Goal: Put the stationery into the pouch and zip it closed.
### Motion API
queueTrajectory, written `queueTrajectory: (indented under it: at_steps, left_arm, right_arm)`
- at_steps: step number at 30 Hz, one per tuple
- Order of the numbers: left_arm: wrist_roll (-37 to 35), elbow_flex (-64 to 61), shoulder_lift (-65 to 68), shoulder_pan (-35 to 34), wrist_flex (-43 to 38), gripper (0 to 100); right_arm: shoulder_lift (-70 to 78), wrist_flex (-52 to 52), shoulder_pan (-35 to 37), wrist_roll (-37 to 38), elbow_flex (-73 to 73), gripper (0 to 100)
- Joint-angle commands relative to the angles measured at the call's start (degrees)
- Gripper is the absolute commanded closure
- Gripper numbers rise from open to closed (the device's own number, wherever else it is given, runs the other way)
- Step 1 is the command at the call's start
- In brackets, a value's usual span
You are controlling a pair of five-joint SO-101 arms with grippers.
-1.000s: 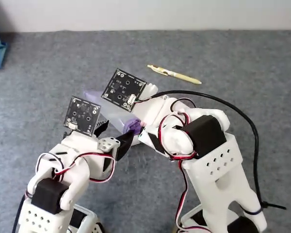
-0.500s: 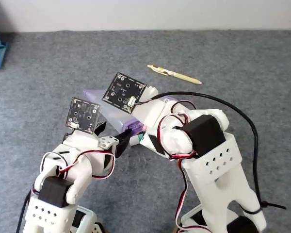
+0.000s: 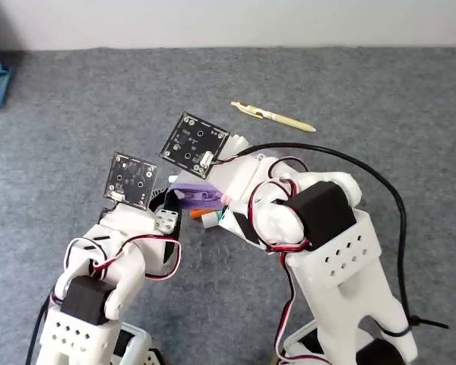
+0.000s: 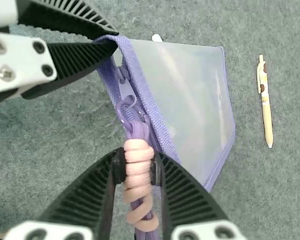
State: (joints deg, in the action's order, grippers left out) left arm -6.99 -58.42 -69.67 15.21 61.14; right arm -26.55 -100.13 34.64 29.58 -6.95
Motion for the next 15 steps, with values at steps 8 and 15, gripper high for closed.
queueTrajectory:
  at_steps: [8, 15]
  left_arm:
    - [-0.18, 6.90, 0.35, -13.89, 6.59, 99]
    - [-0.18, 13.41, 0.35, -17.41, 16.88, 99]
  right_arm:
    - [-2.15, -1.54, -10.86, 3.96, -3.60, 99.1]
    - [-2.15, -1.01, -13.05, 5.01, -3.60, 99.1]
